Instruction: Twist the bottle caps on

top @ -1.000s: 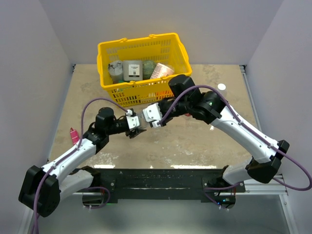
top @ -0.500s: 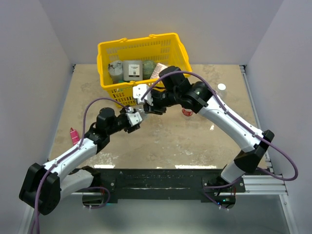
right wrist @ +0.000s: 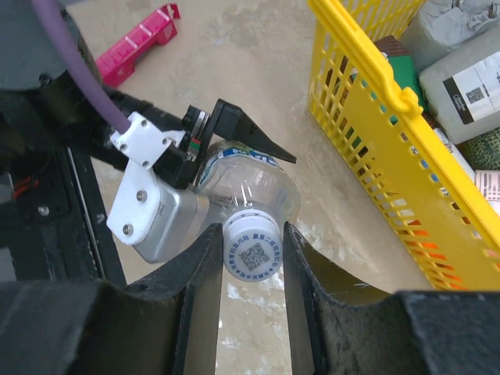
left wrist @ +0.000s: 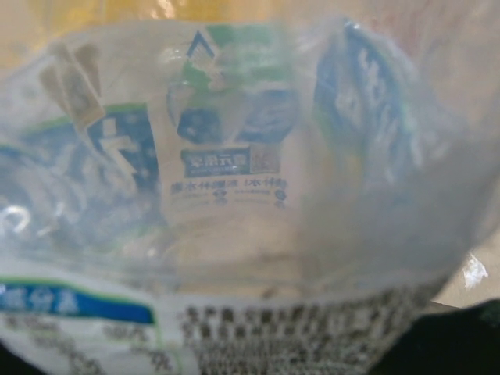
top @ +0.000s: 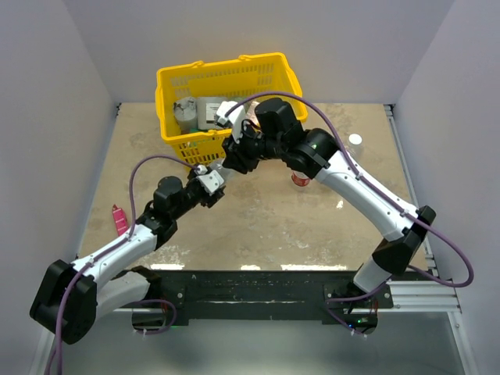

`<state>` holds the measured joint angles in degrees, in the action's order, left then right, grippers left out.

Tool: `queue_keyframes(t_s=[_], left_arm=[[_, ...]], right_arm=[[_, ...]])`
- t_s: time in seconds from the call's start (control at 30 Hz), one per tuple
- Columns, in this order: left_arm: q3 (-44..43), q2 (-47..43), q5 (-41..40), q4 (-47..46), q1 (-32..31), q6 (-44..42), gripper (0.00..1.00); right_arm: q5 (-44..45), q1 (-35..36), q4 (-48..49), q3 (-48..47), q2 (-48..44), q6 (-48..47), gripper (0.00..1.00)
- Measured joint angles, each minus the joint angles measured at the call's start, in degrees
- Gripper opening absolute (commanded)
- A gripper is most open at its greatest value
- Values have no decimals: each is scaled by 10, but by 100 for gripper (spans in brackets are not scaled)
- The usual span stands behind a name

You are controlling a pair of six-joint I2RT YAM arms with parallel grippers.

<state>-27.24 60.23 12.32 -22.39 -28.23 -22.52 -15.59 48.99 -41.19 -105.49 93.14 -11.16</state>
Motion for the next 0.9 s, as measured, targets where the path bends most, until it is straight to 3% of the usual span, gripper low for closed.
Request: queue_keyframes(t_s=[0.27, 0.5, 0.67, 0.9], left_arm=[[6, 0, -45, -9, -1, 51, 0], [31, 4, -37, -34, -5, 101, 0], [41, 8, -28, -52, -8, 122, 0], [96, 12, -1, -148, -8, 196, 0]], right_arm=[[25, -4, 12, -39, 40, 88, 0], [40, -2, 13, -39, 52, 123, 0], [39, -2, 7, -43, 54, 126, 24], [38, 9, -60, -113, 96, 86, 76]])
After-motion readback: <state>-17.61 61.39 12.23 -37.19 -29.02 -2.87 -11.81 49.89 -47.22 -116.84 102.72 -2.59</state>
